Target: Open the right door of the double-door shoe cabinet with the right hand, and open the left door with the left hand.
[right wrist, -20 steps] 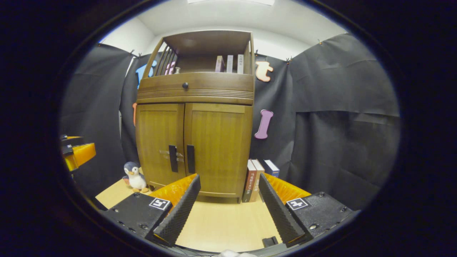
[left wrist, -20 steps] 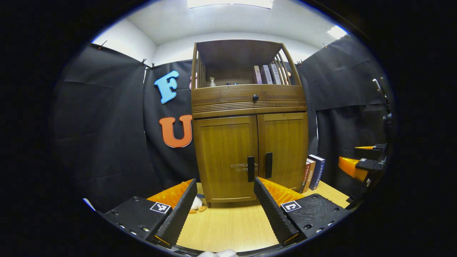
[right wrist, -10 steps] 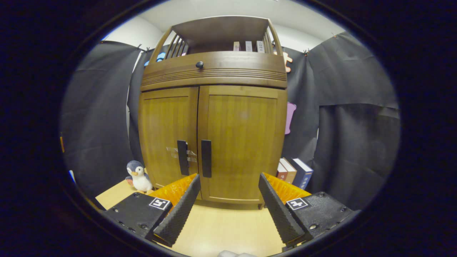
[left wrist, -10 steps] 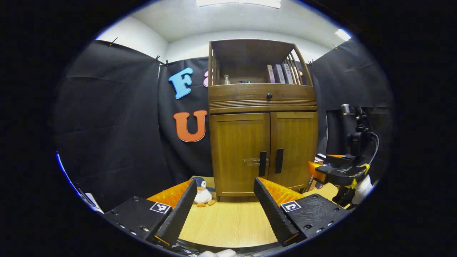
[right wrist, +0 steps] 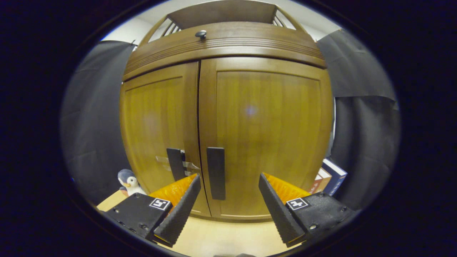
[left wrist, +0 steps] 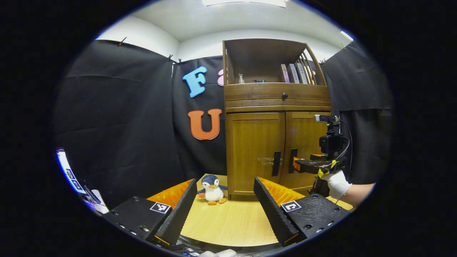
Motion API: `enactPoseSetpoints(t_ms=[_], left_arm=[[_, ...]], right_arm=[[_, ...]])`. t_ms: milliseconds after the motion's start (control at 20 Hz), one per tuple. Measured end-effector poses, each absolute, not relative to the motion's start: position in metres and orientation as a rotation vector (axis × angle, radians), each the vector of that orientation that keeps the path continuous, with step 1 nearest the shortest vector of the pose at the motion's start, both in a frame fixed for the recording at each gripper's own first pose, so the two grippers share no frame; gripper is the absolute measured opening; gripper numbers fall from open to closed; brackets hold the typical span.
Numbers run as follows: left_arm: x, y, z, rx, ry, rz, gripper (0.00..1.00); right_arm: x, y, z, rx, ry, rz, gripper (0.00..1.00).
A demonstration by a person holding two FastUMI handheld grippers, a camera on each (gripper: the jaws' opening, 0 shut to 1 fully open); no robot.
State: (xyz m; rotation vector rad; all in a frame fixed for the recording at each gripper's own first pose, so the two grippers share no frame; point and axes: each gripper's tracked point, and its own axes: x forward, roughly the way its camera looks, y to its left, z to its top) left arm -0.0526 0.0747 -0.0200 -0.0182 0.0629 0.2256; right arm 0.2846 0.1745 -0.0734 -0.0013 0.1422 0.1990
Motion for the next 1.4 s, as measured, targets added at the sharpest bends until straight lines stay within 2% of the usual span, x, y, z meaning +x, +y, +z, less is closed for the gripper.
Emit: enactPoseSetpoints(t_ms=[150, 350, 500, 650, 800, 900, 950, 1000, 1400], left_arm=[[-0.05, 0.078, -0.018, -0.012, 0.066, 0.234, 0.96], [-0.046, 0.082, -0.02, -0.015, 0.074, 0.244, 0.96], [-0.046, 0.089, -0.021, -0.015, 0.083, 0.252, 0.96], [-0.048, 0.097, -0.017, -0.008, 0.074, 0.261, 0.96], [-0.049, 0.101, -0.014, -0.006, 0.066, 0.266, 0.96], [-0.052, 0.105, -0.012, -0.002, 0.059, 0.268, 0.96], [-0.053, 0.105, -0.012, -0.002, 0.056, 0.269, 1.0], [-0.054, 0.106, -0.011, -0.005, 0.054, 0.267, 0.96], [-0.057, 0.09, -0.019, 0.005, 0.05, 0.212, 0.96]], right_arm=[[0.308, 0.189, -0.078, -0.008, 0.157, 0.194, 0.96], [0.322, 0.202, -0.075, -0.01, 0.162, 0.199, 0.84], [0.331, 0.207, -0.076, -0.001, 0.173, 0.202, 0.67], [0.337, 0.207, -0.084, -0.005, 0.205, 0.184, 0.59], [0.338, 0.207, -0.094, 0.042, 0.234, 0.176, 0.44], [0.338, 0.207, -0.095, 0.05, 0.234, 0.176, 0.39], [0.337, 0.206, -0.096, 0.044, 0.238, 0.18, 0.38], [0.337, 0.207, -0.096, 0.045, 0.243, 0.185, 0.36], [0.295, 0.194, -0.101, 0.006, 0.247, 0.253, 0.33]])
